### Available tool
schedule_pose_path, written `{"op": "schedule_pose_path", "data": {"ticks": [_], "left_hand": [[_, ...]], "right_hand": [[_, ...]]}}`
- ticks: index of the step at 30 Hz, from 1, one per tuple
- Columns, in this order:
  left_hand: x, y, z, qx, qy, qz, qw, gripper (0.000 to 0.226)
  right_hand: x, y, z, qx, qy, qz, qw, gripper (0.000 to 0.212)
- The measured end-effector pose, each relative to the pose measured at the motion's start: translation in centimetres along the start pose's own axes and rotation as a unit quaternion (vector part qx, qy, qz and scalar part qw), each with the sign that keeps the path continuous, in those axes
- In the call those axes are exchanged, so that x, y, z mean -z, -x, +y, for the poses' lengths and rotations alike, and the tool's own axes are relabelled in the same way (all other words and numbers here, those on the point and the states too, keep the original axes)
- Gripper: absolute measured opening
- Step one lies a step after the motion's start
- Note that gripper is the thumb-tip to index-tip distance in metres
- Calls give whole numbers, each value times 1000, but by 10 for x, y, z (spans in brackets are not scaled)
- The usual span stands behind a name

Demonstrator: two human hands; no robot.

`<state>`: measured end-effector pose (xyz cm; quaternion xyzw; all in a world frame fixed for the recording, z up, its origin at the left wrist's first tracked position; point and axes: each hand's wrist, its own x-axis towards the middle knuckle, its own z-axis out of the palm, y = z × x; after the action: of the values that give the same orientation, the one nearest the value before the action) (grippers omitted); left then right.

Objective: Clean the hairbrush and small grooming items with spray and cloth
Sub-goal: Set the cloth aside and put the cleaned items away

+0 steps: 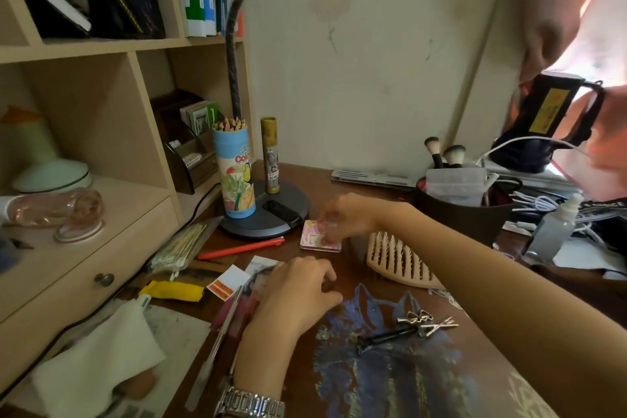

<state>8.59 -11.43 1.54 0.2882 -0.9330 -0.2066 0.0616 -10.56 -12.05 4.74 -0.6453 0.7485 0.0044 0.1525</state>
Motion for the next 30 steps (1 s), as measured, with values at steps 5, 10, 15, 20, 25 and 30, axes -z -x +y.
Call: {"op": "schedule_pose_path", "data": {"ticks": [5, 10, 15, 20, 25, 30], "left_hand": [[1, 0, 1, 5, 0, -11, 1000, 31], [3, 1, 3, 13, -17, -17, 1000, 30], [5, 3, 9, 16, -48, -24, 998, 30], [2, 6, 17, 2, -79, -9, 997, 28], [-5, 8, 32, -51, -105, 18, 993, 23], [-19, 9, 49, -107, -90, 43, 989, 21]], "right_hand": [[25, 39, -3, 0, 95, 73, 993, 44], [36, 89, 5, -29, 155, 131, 979, 36], [28, 143, 19, -36, 159, 164, 973, 30], [7, 188, 29, -52, 154, 188, 969, 33], [-18, 217, 42, -62, 135, 191, 970, 30], [-45, 237, 52, -70, 80, 198, 974, 30]]}}
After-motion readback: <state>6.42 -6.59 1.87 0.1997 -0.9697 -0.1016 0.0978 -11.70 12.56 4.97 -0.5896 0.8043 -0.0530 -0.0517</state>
